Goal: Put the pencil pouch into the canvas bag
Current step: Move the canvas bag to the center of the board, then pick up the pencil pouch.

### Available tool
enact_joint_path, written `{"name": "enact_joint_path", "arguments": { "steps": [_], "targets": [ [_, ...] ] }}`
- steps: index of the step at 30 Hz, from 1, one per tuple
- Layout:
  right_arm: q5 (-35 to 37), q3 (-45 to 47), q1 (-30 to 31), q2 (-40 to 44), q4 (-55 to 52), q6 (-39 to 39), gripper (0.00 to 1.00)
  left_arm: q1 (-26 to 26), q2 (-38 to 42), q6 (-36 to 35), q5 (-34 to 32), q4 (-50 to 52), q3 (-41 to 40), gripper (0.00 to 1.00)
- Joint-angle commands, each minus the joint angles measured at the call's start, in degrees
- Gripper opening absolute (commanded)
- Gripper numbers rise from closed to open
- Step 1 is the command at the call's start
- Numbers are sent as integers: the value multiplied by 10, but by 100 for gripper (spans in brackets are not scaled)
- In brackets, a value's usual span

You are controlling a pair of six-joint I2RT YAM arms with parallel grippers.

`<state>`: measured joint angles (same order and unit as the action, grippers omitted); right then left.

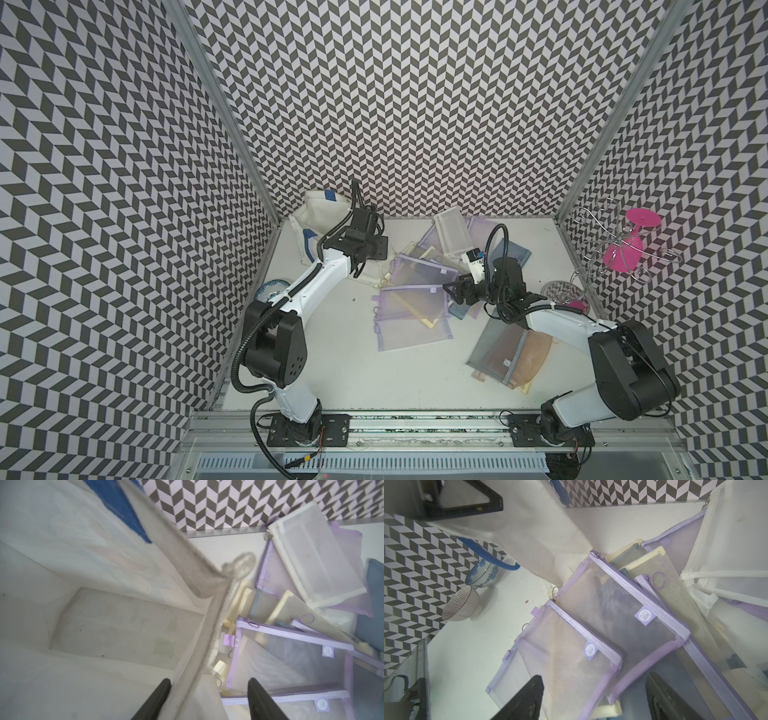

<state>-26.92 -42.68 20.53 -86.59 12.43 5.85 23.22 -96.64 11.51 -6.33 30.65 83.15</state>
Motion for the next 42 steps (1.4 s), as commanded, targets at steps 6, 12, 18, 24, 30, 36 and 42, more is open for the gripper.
{"name": "enact_joint_path", "arguments": {
  "steps": [6,12,18,24,30,36,42],
  "targets": [
    [-3,-8,6,-34,18,-2,74,5,51,-9,-26,14,11,91],
    [-14,-17,15,-59,19,-5,73,37,135,-6,-60,7,-24,93],
    [-38,-31,30,-89,18,-5,64,90,214,11,-41,23,-52,93],
    [-24,-33,39,-110,23,-5,60,153,299,41,2,-13,-156,93],
    [-18,-37,42,-130,25,0,60,198,379,79,70,-28,-235,93],
    [1,-38,51,-129,22,-3,77,251,403,199,104,-51,-344,90],
    [-17,-41,56,-135,22,-1,52,272,416,304,118,-206,-486,82]
  ]
}}
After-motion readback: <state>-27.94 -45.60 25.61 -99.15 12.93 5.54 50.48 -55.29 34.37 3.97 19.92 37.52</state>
